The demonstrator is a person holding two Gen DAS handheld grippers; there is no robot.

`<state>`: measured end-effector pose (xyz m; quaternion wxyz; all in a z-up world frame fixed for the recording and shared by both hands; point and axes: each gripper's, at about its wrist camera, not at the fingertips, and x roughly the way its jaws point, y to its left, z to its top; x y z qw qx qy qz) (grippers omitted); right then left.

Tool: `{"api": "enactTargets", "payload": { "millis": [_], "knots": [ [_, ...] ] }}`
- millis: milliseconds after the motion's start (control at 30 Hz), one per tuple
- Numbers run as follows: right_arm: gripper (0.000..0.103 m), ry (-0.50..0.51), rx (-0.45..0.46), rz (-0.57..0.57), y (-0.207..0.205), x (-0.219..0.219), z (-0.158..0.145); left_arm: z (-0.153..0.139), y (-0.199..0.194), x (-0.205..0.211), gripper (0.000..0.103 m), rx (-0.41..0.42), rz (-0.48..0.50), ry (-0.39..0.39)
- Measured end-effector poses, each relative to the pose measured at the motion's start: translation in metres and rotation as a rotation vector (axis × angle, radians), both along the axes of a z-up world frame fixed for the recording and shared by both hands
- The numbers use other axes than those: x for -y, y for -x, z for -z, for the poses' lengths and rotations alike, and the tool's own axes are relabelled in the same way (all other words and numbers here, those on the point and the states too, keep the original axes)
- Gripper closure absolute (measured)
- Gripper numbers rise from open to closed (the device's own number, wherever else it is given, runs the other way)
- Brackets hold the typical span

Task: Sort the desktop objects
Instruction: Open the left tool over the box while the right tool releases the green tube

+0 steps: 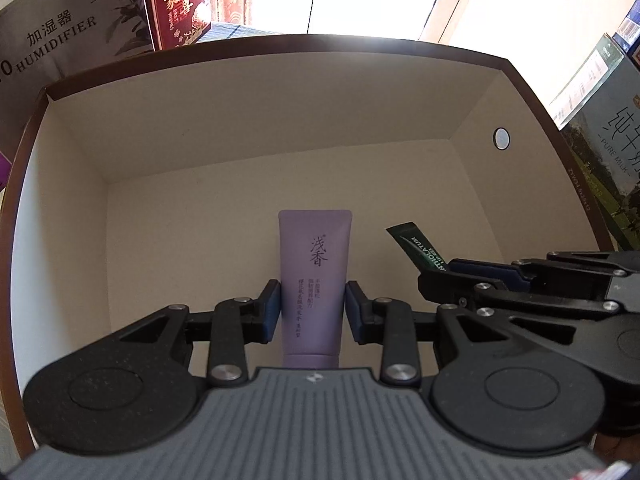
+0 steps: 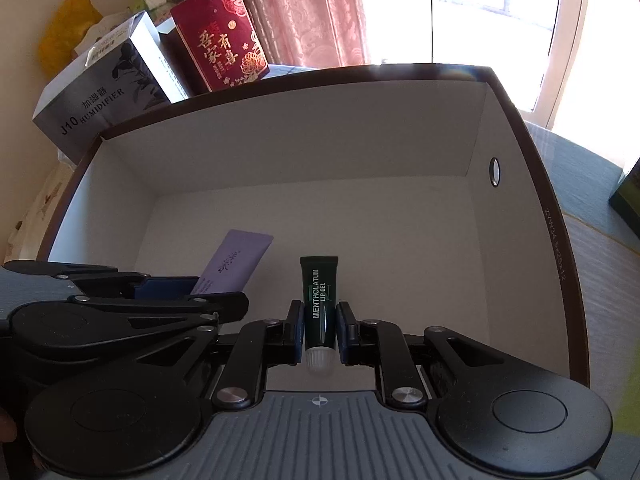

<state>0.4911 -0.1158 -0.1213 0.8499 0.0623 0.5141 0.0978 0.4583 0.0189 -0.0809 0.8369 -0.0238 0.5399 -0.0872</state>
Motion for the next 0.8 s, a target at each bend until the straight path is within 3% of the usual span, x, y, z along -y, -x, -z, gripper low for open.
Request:
{"api": "enactTargets", "payload": {
  "millis": [233,400,467,567,633,700,800],
  "knots": [
    [0.090,0.000,-0.008,0.006,-0.003,0.002,0.003,-0.006,-0.004,0.002,0.072,0.024,0.022,-0.018],
    [0.090,0.002,0.005,0.016,0.000,0.004,0.002,-0.013,-0.004,0.001,0.063,0.045,0.028,-0.040],
    [0.089,-0.004,0.010,0.021,0.001,0.005,0.002,-0.015,-0.004,-0.001,0.054,0.047,0.028,-0.052],
    [0.078,-0.021,0.012,0.030,0.002,0.007,0.000,-0.018,-0.002,-0.004,0.048,0.057,0.026,-0.073],
    [0.058,-0.014,0.029,0.029,0.004,0.007,-0.002,-0.021,0.000,-0.007,0.044,0.066,0.019,-0.090],
    [0.046,-0.016,0.055,0.028,0.008,0.009,-0.006,-0.025,0.003,-0.012,0.038,0.077,0.013,-0.091],
    [0.037,-0.035,0.085,0.032,0.014,0.012,-0.013,-0.033,0.008,-0.019,0.029,0.090,0.002,-0.070]
  ]
}}
